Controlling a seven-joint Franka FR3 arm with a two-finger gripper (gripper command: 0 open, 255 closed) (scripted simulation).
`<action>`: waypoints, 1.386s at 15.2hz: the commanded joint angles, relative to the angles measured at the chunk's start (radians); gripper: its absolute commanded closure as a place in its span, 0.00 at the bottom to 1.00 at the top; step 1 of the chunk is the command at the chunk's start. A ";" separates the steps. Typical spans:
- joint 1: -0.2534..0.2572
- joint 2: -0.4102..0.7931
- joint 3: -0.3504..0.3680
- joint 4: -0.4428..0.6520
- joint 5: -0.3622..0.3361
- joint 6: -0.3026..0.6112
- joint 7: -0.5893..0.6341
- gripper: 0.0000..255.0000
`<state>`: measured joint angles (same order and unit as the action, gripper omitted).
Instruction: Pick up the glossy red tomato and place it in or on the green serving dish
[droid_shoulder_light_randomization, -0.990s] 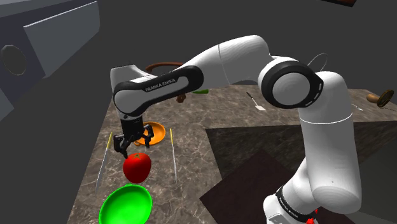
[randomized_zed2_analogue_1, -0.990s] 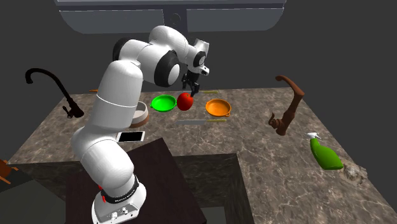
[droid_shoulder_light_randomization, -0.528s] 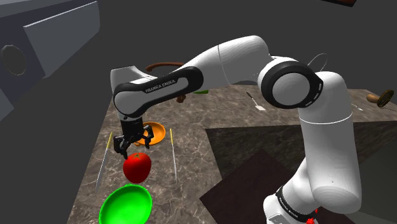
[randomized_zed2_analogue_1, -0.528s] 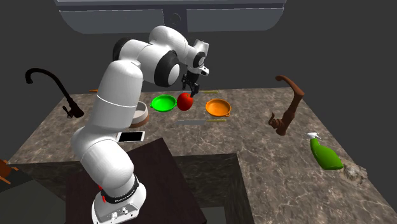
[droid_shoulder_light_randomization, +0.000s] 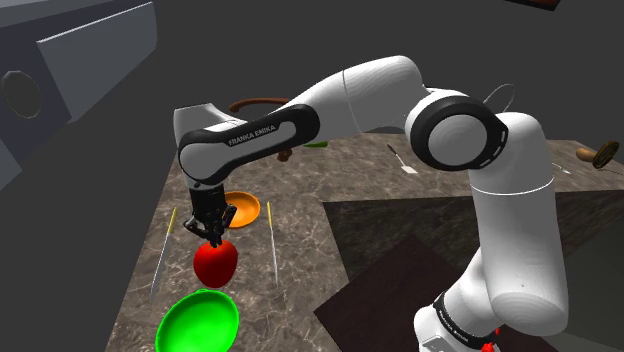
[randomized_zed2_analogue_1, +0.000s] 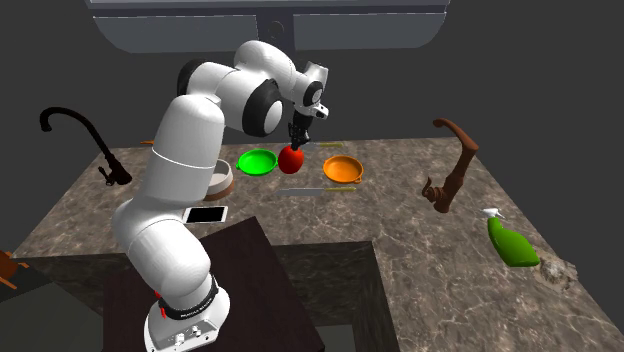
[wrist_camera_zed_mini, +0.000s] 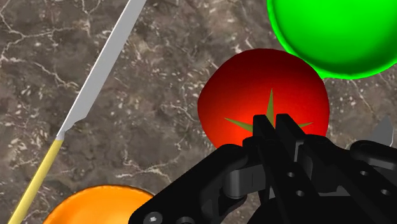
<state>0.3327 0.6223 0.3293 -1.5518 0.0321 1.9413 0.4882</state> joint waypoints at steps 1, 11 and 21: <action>0.000 0.000 0.000 0.000 0.000 0.000 0.000 1.00; -0.006 -0.053 0.009 0.041 0.011 -0.092 0.009 1.00; -0.008 -0.095 0.017 0.112 0.021 -0.203 0.021 1.00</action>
<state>0.3237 0.5279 0.3455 -1.4536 0.0530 1.7524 0.5073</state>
